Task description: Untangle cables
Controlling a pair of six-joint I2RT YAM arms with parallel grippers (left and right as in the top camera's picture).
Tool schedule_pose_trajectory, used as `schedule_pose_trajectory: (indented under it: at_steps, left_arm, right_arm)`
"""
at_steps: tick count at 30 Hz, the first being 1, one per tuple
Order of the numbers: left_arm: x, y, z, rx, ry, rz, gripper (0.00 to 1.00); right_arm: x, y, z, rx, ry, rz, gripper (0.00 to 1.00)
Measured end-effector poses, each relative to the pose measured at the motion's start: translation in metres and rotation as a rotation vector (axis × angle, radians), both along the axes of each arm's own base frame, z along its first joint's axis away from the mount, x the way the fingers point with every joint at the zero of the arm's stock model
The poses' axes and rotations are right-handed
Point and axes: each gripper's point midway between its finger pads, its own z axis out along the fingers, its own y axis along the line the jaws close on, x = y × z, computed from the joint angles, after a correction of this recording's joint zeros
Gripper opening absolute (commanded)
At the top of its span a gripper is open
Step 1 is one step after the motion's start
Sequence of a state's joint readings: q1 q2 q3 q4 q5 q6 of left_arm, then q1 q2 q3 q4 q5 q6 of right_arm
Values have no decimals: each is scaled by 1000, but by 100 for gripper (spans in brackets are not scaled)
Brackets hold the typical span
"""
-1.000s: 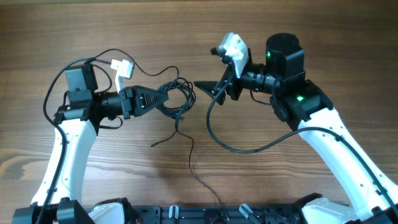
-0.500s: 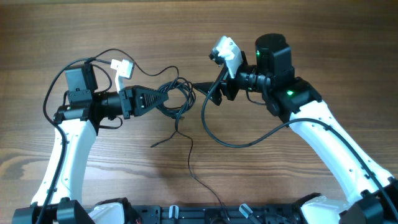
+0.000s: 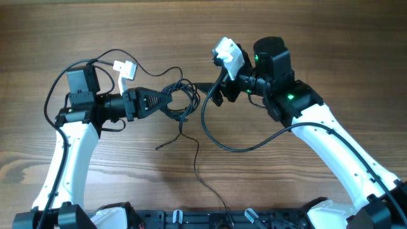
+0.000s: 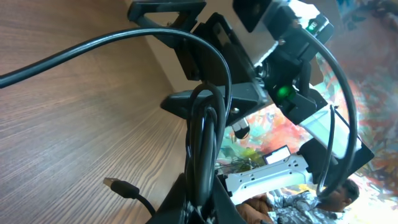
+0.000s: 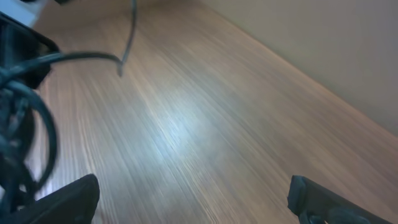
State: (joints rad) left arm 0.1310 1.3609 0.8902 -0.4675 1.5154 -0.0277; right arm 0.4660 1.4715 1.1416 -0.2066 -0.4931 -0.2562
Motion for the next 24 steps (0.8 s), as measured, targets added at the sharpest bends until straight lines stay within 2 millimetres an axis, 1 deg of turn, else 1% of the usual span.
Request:
schedule_pose_trajectory:
  at_steps: [2, 4, 8, 10, 11, 14, 16, 17, 19, 24]
  left_arm:
    - [1, 0, -1, 5, 1, 4, 6]
    - [2, 0, -3, 15, 2, 11, 4]
    - [3, 1, -5, 28, 4, 21, 4]
    - [4, 1, -5, 30, 5, 22, 4]
    - [4, 1, -5, 30, 5, 21, 4]
    - [2, -2, -6, 33, 5, 13, 4]
    - [0, -8, -6, 33, 4, -8, 4]
    - [-4, -15, -6, 33, 4, -33, 4]
    - [-7, -20, -6, 35, 4, -50, 4]
    - [-8, -23, -7, 43, 4, -56, 4]
  right_arm:
    - [-2, -3, -1, -12, 7, -12, 100]
    - [-4, -5, 6, -10, -4, -17, 100]
    - [-20, -6, 37, 42, -58, 21, 100]
    - [-27, -4, 46, 62, -69, 47, 100]
    - [-29, -4, 47, 66, -68, 56, 100]
    - [-29, -2, 41, 61, -55, 71, 100]
    - [-27, 0, 36, 55, -46, 73, 100]
    - [-26, 0, 32, 51, -35, 75, 100]
    - [-25, 1, 28, 46, -26, 74, 100]
    - [-23, -3, 23, 22, -17, 50, 100]
